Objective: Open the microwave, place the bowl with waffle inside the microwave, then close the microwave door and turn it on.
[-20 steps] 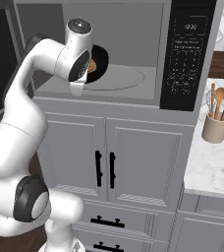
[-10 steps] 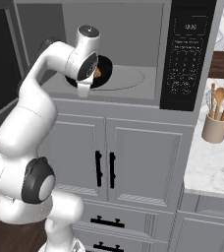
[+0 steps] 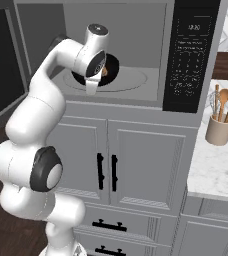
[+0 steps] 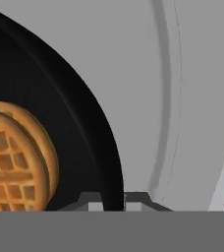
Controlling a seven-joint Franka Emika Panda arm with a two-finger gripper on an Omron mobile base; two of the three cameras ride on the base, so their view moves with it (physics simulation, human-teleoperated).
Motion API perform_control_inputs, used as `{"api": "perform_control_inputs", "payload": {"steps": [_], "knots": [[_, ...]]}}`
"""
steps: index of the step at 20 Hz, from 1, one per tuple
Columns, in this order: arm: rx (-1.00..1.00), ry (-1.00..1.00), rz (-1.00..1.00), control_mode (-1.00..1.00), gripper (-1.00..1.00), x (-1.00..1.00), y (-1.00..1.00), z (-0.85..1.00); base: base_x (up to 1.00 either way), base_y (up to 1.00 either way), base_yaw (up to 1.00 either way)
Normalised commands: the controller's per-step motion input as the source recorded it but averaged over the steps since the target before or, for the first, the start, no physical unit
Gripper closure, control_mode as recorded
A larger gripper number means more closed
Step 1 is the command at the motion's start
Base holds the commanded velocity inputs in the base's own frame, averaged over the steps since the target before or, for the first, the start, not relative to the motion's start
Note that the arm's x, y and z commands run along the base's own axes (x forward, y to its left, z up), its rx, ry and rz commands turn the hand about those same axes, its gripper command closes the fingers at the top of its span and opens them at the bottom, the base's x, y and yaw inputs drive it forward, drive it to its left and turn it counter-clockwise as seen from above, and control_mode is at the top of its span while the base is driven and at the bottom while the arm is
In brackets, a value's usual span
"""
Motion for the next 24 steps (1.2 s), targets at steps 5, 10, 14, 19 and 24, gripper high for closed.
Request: {"api": "perform_control_inputs", "payload": {"steps": [5,10,14,19,24], "knots": [[0.00,0.00,-0.05,-1.00,1.00,0.24,-0.12,-0.01,0.00,0.00,0.00],[0.00,0.02,-0.10,-1.00,-1.00,0.07,-0.20,-0.01,0.00,0.00,0.00],[0.00,0.00,0.00,-1.00,-1.00,0.00,0.00,0.00,0.00,0.00,0.00],[0.03,-0.09,0.01,-1.00,-1.00,-0.26,-0.01,0.05,0.00,0.00,0.00],[0.02,-0.28,0.10,-1.00,-1.00,-0.98,-0.37,0.09,0.00,0.00,0.00]]}}
